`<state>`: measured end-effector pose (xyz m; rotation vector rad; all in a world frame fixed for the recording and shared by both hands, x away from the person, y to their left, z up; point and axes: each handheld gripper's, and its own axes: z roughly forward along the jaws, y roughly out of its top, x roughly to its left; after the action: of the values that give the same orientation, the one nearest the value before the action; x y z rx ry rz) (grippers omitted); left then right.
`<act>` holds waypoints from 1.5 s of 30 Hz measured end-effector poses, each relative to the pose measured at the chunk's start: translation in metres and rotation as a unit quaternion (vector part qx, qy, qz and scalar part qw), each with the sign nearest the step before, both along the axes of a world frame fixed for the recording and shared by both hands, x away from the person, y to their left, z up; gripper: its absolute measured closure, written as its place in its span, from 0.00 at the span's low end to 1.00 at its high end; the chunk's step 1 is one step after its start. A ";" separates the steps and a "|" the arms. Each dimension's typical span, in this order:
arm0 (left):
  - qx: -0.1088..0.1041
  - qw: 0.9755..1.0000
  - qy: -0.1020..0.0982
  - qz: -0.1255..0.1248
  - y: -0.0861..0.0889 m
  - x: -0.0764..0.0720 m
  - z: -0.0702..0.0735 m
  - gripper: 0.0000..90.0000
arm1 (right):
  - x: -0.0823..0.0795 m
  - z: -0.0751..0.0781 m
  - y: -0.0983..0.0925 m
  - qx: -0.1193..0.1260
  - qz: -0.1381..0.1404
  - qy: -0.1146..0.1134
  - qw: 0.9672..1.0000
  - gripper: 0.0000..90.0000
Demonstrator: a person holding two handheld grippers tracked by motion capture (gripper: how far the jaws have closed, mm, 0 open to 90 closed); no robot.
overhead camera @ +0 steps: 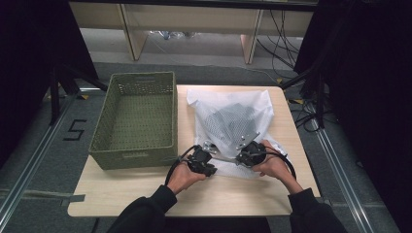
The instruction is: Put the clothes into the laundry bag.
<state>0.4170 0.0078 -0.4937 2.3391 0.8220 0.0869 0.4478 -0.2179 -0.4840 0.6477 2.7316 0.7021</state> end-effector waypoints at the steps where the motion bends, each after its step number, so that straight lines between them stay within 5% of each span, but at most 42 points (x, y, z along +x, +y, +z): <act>1: -0.002 1.000 -0.002 0.002 0.001 -0.001 0.003 0.85 | 0.000 0.000 0.000 -0.002 0.001 -0.005 1.000 1.00; 8: -0.035 0.998 -0.020 0.038 0.011 -0.003 0.011 0.75 | 0.000 0.000 0.000 0.003 0.004 -0.003 1.000 1.00; 21: -0.036 0.999 -0.016 0.035 0.020 -0.024 0.015 0.65 | -0.001 0.005 -0.004 0.018 -0.018 0.000 1.000 0.93; 24: -0.027 0.999 -0.017 0.017 0.022 -0.027 0.016 0.63 | -0.003 0.011 -0.005 0.016 -0.015 -0.018 1.000 0.87; 27: -0.028 0.999 -0.016 0.025 0.022 -0.030 0.016 0.61 | -0.008 0.019 -0.002 0.031 -0.017 -0.025 0.999 0.81; 28: -0.006 1.000 -0.017 0.005 0.026 -0.029 0.018 0.60 | -0.011 0.019 0.000 0.043 -0.026 -0.044 0.998 0.77; 30: -0.008 1.000 -0.017 0.008 0.026 -0.029 0.018 0.59 | -0.011 0.022 0.003 0.049 -0.025 -0.071 0.996 0.72; 31: -0.024 0.999 -0.015 0.022 0.024 -0.030 0.016 0.58 | -0.011 0.023 0.006 0.057 -0.026 -0.076 0.995 0.70; 33: -0.012 1.000 -0.015 0.019 0.025 -0.029 0.017 0.57 | -0.013 0.024 0.013 0.063 -0.025 -0.088 0.994 0.65; 34: -0.025 0.999 -0.016 0.033 0.024 -0.029 0.015 0.56 | -0.013 0.024 0.015 0.062 -0.025 -0.091 0.994 0.63; 35: -0.003 1.000 -0.015 0.011 0.028 -0.027 0.018 0.56 | -0.012 0.023 0.018 0.063 -0.027 -0.089 0.994 0.61; 36: -0.032 0.999 -0.011 0.040 0.026 -0.030 0.015 0.55 | -0.010 0.022 0.021 0.060 -0.031 -0.086 0.994 0.59; 39: -0.030 0.999 -0.013 0.043 0.032 -0.031 0.016 0.54 | -0.002 0.015 0.028 0.043 -0.046 -0.099 0.993 0.54; 42: -0.024 0.999 -0.012 0.042 0.038 -0.033 0.016 0.54 | 0.004 0.009 0.037 0.024 -0.047 -0.114 0.992 0.55; 45: -0.024 0.999 -0.009 0.045 0.041 -0.034 0.014 0.55 | 0.011 0.007 0.039 0.014 -0.034 -0.122 0.992 0.86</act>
<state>0.3833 0.0488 -0.4799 2.2529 0.9117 0.1260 0.4585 -0.1794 -0.4766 0.6137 2.4699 0.7527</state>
